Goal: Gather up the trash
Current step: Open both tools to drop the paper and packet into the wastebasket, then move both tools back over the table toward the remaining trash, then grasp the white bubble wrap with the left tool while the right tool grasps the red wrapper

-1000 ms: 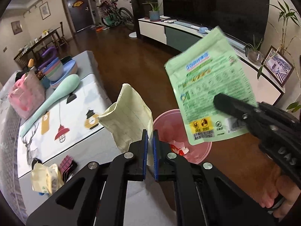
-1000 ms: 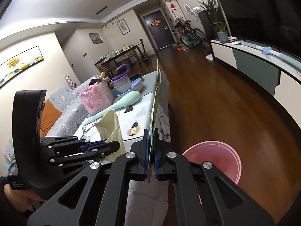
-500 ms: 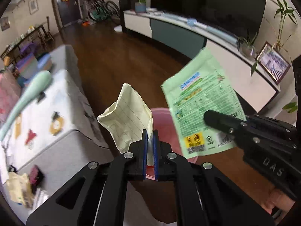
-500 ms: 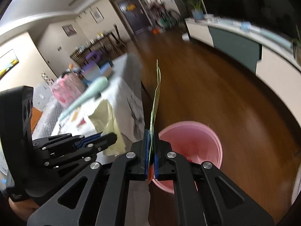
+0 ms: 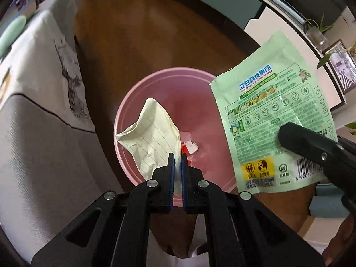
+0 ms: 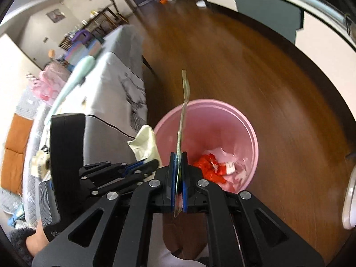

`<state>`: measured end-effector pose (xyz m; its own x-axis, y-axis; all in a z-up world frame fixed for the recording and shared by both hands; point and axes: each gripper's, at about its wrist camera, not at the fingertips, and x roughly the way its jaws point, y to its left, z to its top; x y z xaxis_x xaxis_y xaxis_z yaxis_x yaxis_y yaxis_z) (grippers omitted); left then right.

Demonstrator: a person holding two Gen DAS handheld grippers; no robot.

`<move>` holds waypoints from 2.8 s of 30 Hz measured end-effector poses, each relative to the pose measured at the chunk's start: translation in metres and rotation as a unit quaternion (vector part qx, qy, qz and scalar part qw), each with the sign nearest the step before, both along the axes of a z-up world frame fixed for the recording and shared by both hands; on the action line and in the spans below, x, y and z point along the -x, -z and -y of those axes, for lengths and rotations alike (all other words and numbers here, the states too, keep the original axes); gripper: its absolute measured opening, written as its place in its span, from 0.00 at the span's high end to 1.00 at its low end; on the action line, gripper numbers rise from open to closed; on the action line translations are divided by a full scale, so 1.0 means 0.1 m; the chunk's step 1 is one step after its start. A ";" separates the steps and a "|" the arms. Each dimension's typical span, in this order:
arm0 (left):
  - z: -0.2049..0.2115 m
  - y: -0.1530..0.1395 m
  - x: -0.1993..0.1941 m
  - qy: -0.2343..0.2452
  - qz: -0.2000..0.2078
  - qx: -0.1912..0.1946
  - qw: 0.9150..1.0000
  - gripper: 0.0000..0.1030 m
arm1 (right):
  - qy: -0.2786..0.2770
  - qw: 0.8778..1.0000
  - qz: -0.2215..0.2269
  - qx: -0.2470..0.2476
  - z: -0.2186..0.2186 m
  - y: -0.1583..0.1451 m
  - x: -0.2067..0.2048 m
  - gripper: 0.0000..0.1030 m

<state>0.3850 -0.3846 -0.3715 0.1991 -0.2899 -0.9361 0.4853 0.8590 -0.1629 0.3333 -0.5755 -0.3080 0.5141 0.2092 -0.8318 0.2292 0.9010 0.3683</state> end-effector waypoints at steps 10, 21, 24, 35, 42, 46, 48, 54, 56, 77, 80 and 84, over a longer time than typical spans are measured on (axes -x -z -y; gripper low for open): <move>-0.26 -0.77 0.32 0.024 0.095 0.011 0.995 0.34 | 0.004 0.999 0.029 0.020 -0.11 -0.27 0.06 0.07; -1.48 -1.56 1.06 -0.025 0.137 -0.005 0.990 0.18 | -0.066 0.992 0.093 0.051 -1.12 -0.92 0.46 0.05; -1.91 -1.77 1.35 -0.049 0.153 -0.006 0.987 0.14 | -0.087 0.987 0.132 0.032 -1.44 -1.13 0.64 0.05; -2.92 -2.31 2.17 -0.128 0.223 -0.071 0.964 0.07 | -0.187 0.957 0.223 0.009 -2.67 -1.60 1.39 0.05; -3.27 -2.42 2.37 -0.143 0.228 -0.019 0.963 0.07 | -0.207 0.940 0.272 -0.003 -3.00 -1.84 1.80 0.05; -3.42 -2.34 2.40 -0.142 0.228 0.008 0.963 0.07 | -0.202 0.940 0.275 -0.020 -3.01 -1.76 1.88 0.05; -3.48 -2.25 2.39 -0.143 0.232 0.011 0.962 0.07 | -0.199 0.943 0.267 -0.020 -3.00 -1.67 1.81 0.05; -3.66 -1.96 2.27 -0.132 0.255 0.037 0.957 0.07 | -0.198 0.958 0.206 0.040 -3.05 -1.27 1.46 0.05; -3.72 -1.85 2.14 -0.137 0.263 0.043 0.954 0.07 | -0.194 0.961 0.190 0.044 -3.06 -1.13 1.35 0.05; -4.16 -0.54 0.82 -0.227 0.049 0.120 0.965 0.72 | -0.238 0.969 0.049 0.031 -3.37 -0.27 0.43 0.31; -4.18 -0.54 0.85 -0.227 0.049 0.121 0.965 0.82 | -0.240 0.970 0.029 0.031 -3.40 -0.17 0.35 0.45; -4.18 -0.66 0.91 -0.221 0.048 0.114 0.967 0.94 | -0.238 0.971 0.016 0.016 -3.40 -0.13 0.28 0.69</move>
<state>0.2938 0.0339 -0.3058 0.4343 -0.3524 -0.8290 0.1008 0.9335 -0.3440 0.3056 -0.2357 -0.2954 0.3903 0.4044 -0.8272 -0.2276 0.9129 0.3389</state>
